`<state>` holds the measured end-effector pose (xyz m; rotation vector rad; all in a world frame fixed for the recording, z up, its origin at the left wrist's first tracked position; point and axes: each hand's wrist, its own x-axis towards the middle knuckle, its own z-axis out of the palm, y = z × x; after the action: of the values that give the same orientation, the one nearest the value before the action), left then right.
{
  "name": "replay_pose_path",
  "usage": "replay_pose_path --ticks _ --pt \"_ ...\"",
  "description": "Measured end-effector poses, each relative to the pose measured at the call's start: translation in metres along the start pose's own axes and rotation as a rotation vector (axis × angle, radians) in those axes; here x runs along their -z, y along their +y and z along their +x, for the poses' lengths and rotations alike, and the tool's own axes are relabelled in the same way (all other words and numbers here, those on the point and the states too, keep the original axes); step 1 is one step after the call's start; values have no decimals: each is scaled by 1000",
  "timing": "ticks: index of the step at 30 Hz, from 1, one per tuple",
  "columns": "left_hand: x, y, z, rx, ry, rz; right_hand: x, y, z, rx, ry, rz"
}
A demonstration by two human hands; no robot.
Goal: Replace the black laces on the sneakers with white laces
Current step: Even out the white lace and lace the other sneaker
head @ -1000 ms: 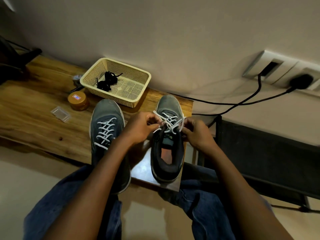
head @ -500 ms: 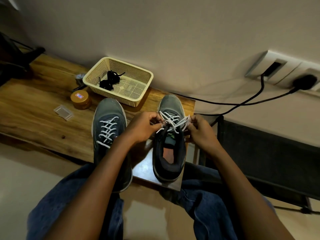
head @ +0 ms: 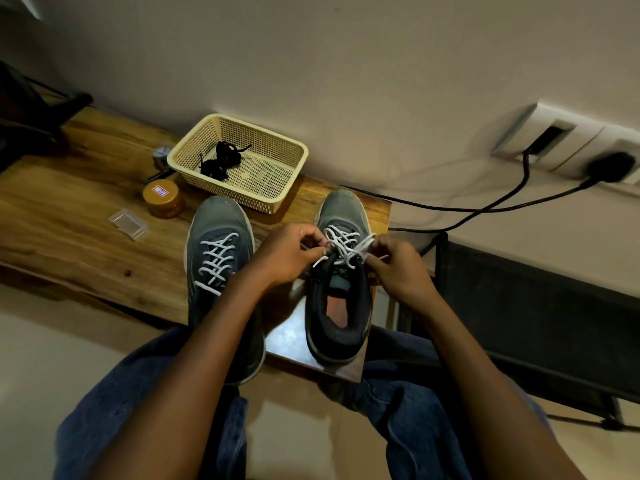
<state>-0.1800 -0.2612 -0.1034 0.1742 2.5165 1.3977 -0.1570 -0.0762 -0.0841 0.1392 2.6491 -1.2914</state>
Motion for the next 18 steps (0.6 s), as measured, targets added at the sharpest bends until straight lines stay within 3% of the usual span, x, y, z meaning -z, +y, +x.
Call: replay_pose_path --ticks 4,9,18 --pt "-1 0 0 -6 -6 0 2 -2 0 -57 94 196" --pt "0 1 -1 12 -6 -5 1 2 1 -26 -23 -5" --pt "3 8 -4 -3 -3 -7 2 -4 -1 -130 59 252"
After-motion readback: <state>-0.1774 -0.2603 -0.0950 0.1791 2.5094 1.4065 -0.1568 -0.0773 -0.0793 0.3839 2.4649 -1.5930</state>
